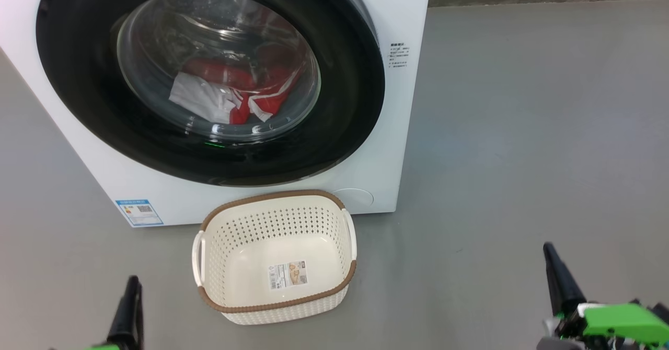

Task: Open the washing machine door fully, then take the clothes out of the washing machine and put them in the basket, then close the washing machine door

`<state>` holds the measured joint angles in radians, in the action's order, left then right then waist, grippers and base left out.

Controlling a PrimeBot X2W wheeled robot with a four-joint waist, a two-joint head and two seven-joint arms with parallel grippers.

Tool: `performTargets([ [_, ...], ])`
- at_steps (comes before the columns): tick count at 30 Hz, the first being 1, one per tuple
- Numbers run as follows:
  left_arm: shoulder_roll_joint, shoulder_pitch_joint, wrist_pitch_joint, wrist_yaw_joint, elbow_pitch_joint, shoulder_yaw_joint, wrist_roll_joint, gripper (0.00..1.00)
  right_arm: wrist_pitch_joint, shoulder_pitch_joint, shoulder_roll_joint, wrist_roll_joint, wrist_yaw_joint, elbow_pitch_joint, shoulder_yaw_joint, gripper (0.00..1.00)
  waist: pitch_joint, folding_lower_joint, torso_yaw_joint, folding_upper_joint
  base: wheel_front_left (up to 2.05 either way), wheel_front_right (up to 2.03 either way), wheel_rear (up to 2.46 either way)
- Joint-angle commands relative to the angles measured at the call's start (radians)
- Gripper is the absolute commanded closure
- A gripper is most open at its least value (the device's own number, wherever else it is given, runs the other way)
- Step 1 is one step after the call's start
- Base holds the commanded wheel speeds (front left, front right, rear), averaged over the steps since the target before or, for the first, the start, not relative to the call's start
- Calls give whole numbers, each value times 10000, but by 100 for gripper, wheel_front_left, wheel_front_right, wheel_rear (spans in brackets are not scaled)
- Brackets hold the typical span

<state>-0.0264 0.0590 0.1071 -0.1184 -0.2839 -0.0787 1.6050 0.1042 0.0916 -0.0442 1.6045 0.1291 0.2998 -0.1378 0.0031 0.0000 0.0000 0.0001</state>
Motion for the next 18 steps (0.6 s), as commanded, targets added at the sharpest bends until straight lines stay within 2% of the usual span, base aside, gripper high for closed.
performTargets([
  [1,-12,19,-5,0,33,-6,2,0,-2,13,-8,1,0,-34,2,0,1,0,0,-1,0,0,0],
  [5,14,-15,-100,-2,22,22,41,0,-64,23,9,32,0,-17,40,0,9,4,9,-1,0,0,0],
  [8,7,9,-190,-5,84,42,51,0,-143,71,8,42,1,-69,83,0,-6,22,20,-1,0,0,0],
  [12,-1,27,-309,-9,189,67,14,0,-242,119,5,102,1,-153,154,0,12,3,27,-1,0,0,0],
  [18,-16,65,-517,-16,366,150,-113,0,-332,213,-16,-4,2,-378,306,0,42,0,34,-1,0,0,0],
])
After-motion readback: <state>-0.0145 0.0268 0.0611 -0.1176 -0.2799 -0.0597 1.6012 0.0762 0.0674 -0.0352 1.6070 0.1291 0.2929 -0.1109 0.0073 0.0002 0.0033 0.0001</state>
